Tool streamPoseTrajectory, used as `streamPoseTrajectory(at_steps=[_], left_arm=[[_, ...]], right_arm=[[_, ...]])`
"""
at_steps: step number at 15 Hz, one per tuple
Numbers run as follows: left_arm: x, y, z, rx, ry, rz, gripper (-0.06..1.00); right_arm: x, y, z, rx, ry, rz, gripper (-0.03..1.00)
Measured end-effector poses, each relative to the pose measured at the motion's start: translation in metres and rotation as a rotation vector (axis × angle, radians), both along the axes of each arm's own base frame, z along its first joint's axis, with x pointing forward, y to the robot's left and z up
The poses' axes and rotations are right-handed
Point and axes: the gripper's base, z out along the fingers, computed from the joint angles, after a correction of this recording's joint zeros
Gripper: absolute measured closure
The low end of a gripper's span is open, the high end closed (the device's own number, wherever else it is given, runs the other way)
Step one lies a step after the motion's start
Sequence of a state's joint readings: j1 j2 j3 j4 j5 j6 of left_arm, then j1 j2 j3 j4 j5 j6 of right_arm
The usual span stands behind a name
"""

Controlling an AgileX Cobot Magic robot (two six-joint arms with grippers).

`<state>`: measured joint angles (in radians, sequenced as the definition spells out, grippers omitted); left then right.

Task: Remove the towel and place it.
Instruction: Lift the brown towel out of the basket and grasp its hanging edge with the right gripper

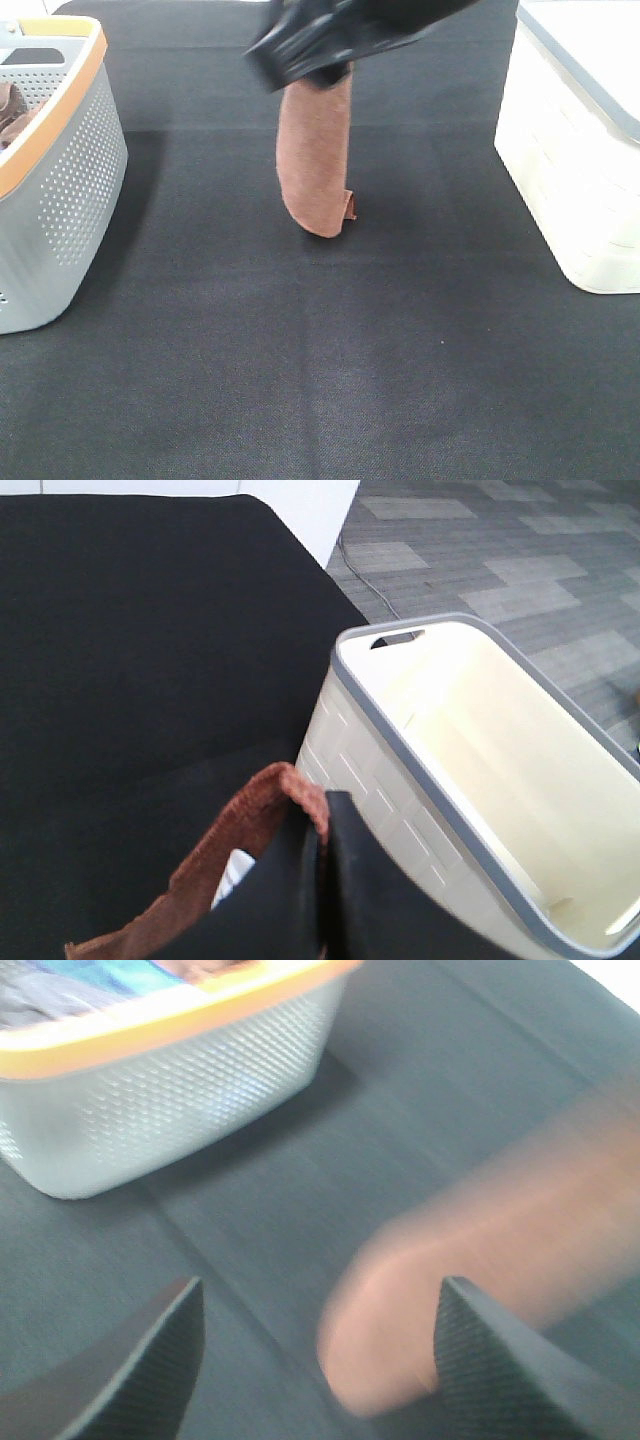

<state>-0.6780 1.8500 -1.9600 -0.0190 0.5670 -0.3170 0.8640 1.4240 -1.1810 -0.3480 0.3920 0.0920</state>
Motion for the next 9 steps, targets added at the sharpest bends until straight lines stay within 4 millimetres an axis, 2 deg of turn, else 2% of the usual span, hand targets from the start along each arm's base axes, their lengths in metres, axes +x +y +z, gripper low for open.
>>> streamPoseTrajectory(at_steps=[2, 3, 5, 9], left_arm=[[-0.006, -0.001, 0.011, 0.040, -0.024, -0.031, 0.94], [-0.010, 0.001, 0.024, 0.057, -0.049, -0.042, 0.94], [-0.015, 0.006, 0.040, 0.057, -0.069, -0.047, 0.94], [-0.017, 0.007, 0.042, 0.074, -0.069, -0.056, 0.94]], right_arm=[[0.009, 0.012, -0.019, -0.022, 0.021, 0.013, 0.34], [0.014, 0.019, -0.031, -0.034, 0.034, 0.021, 0.34], [0.019, 0.027, -0.039, -0.016, 0.023, 0.040, 0.34], [0.025, 0.039, -0.048, 0.026, 0.000, 0.072, 0.34]])
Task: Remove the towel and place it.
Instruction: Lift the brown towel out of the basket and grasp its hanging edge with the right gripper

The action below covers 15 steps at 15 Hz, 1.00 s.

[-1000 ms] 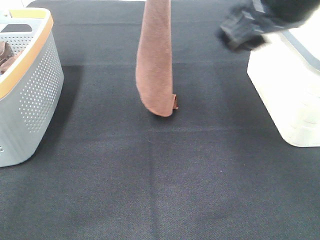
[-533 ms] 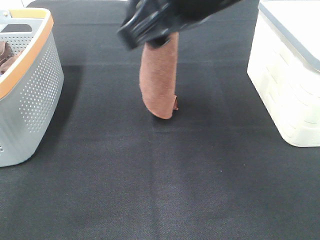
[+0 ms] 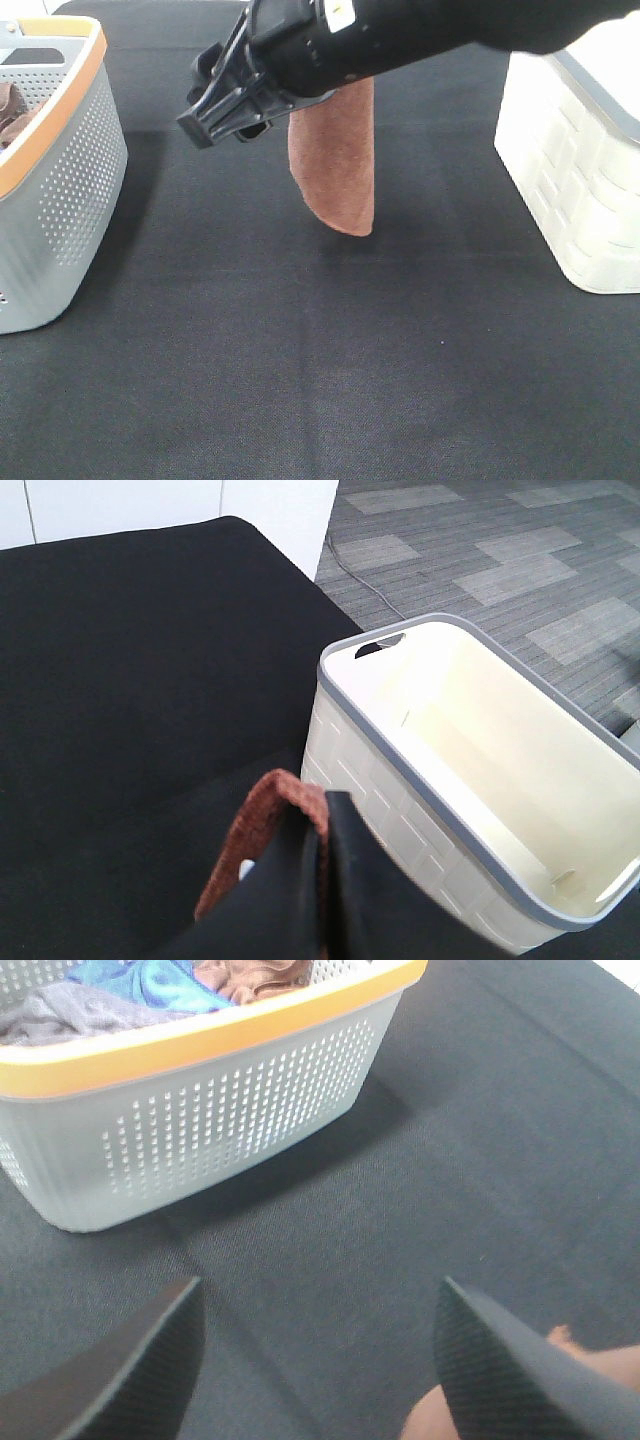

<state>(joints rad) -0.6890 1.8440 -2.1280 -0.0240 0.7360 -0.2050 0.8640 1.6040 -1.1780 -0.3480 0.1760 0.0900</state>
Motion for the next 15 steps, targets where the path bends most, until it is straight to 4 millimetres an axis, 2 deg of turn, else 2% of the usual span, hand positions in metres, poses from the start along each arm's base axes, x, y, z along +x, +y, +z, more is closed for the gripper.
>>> streamPoseTrajectory(at_steps=[4, 6, 11, 13, 14, 15], left_arm=[[-0.001, -0.001, 0.000, 0.005, -0.005, -0.013, 0.94], [-0.001, -0.001, 0.000, -0.006, 0.004, -0.019, 0.94], [-0.002, -0.002, 0.000, -0.015, 0.010, -0.028, 0.94], [-0.004, -0.001, 0.004, -0.011, -0.005, -0.034, 0.94], [-0.007, 0.002, 0.008, -0.016, -0.014, -0.034, 0.94], [-0.007, 0.003, 0.010, -0.016, -0.024, -0.031, 0.94]], right_arm=[[0.008, 0.008, -0.034, -0.075, 0.070, -0.012, 0.33], [0.013, 0.008, -0.044, -0.089, 0.096, -0.035, 0.33], [0.028, 0.001, -0.038, -0.012, 0.044, -0.054, 0.32], [0.044, -0.015, -0.044, -0.001, 0.090, -0.149, 0.32], [0.057, -0.036, -0.052, -0.014, 0.174, -0.287, 0.32], [0.063, -0.048, -0.054, -0.032, 0.211, -0.355, 0.32]])
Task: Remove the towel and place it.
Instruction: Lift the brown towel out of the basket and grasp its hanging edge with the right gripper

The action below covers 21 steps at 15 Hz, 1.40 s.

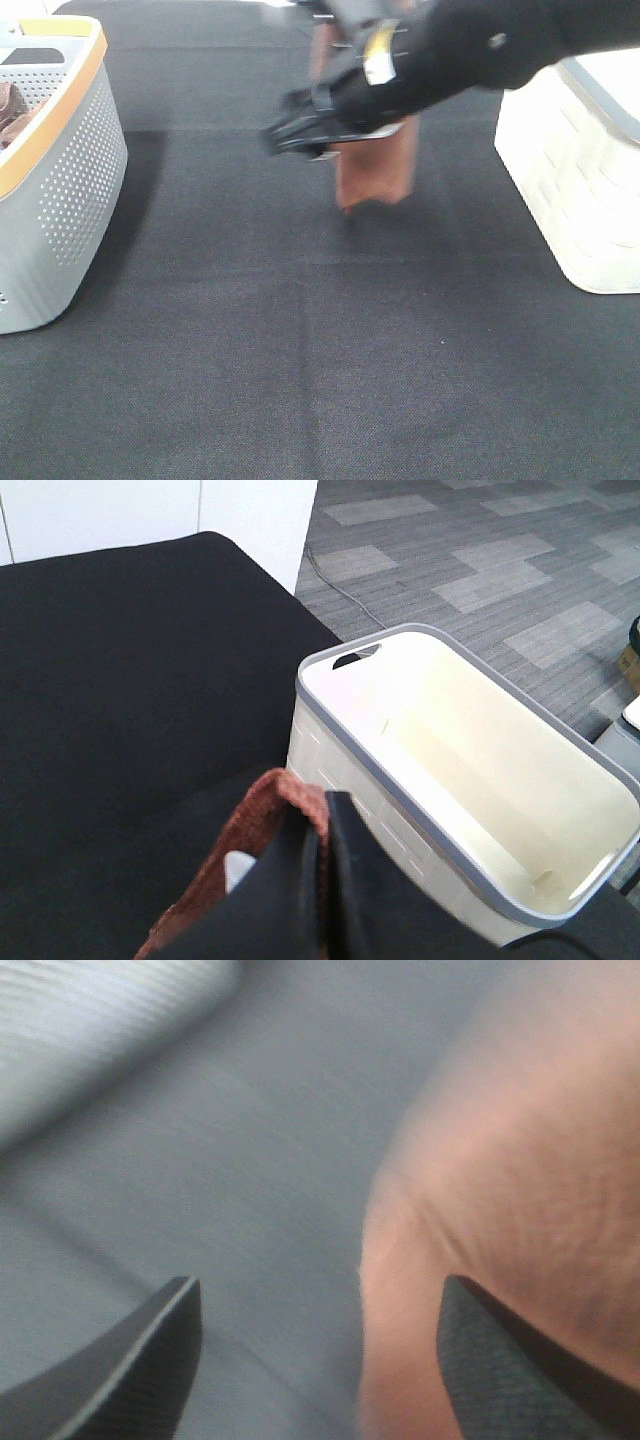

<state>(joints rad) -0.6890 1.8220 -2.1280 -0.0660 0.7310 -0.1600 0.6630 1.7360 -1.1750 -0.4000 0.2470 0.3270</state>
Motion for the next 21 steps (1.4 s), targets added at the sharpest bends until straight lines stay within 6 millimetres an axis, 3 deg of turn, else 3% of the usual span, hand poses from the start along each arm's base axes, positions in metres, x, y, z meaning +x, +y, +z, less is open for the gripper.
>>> streamPoseTrajectory(at_steps=[2, 6, 9, 13, 18, 21], left_arm=[[0.002, 0.002, 0.001, 0.026, -0.029, 0.016, 0.94], [0.003, 0.003, 0.003, 0.030, -0.059, 0.026, 0.94], [0.003, 0.004, 0.003, 0.035, -0.064, 0.029, 0.94], [0.003, 0.004, 0.003, 0.035, -0.064, 0.029, 0.94], [0.002, 0.002, 0.005, -0.002, -0.055, 0.015, 0.94], [0.001, 0.001, 0.005, -0.016, -0.051, 0.010, 0.94]], right_arm=[[0.001, -0.010, -0.004, -0.036, 0.051, -0.058, 0.32], [-0.002, -0.015, 0.007, -0.023, 0.051, -0.086, 0.32], [-0.006, -0.018, 0.017, -0.006, 0.041, -0.103, 0.32], [-0.014, -0.026, 0.046, 0.057, -0.019, -0.127, 0.32], [-0.018, -0.026, 0.058, 0.119, -0.049, -0.123, 0.32], [-0.017, -0.025, 0.060, 0.130, -0.063, -0.115, 0.23]])
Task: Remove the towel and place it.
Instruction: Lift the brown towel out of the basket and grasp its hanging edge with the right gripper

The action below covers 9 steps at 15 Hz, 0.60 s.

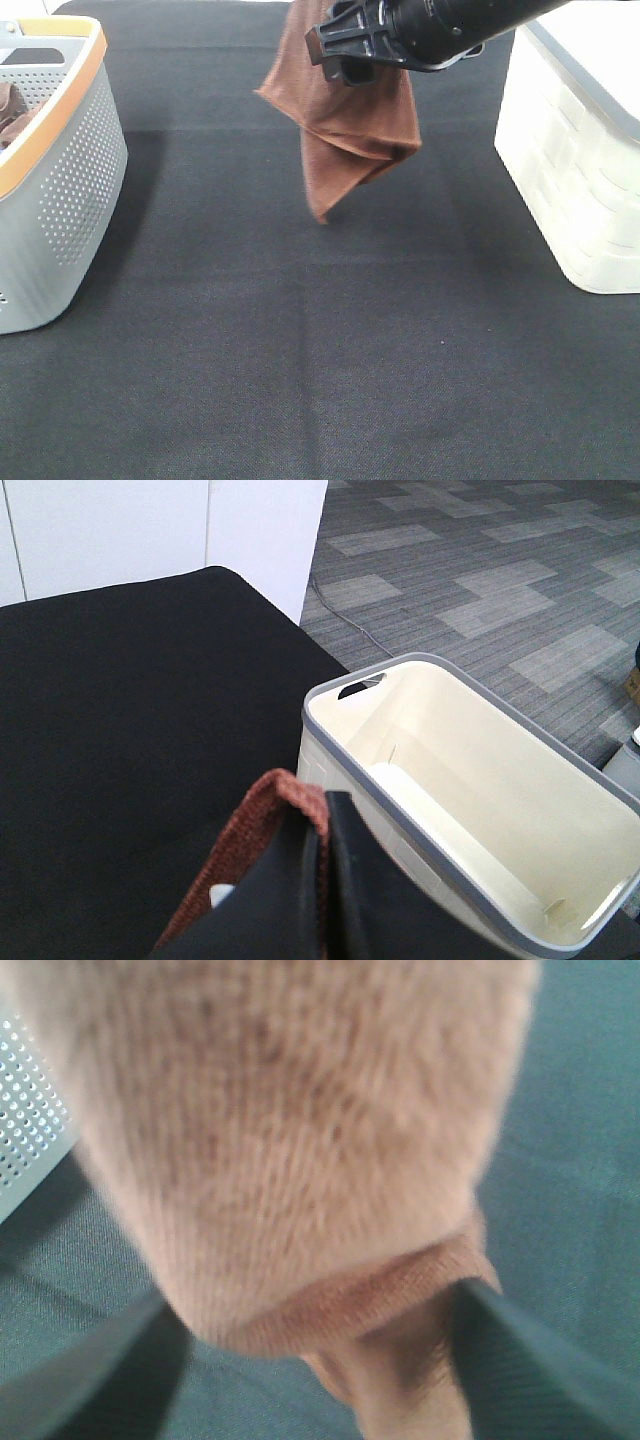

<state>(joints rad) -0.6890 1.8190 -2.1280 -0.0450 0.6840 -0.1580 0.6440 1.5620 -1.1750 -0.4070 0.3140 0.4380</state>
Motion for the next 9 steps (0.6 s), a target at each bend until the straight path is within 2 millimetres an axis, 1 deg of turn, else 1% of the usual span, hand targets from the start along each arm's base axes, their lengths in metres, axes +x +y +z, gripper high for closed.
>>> streamPoseTrajectory(at_steps=[2, 6, 8, 9], left_arm=[[-0.001, -0.001, 0.000, -0.011, 0.009, -0.006, 0.94], [-0.001, -0.002, 0.003, -0.028, -0.019, -0.025, 0.94], [0.000, -0.002, 0.002, -0.001, -0.041, -0.022, 0.94], [0.001, -0.002, 0.002, 0.009, -0.050, -0.018, 0.94]], right_arm=[[0.000, 0.000, 0.001, 0.004, -0.005, 0.002, 0.16], [-0.001, 0.001, 0.007, 0.030, -0.040, 0.017, 0.13], [-0.008, -0.002, 0.019, 0.073, -0.042, 0.006, 0.13], [-0.016, -0.002, 0.031, 0.098, -0.067, 0.019, 0.13]])
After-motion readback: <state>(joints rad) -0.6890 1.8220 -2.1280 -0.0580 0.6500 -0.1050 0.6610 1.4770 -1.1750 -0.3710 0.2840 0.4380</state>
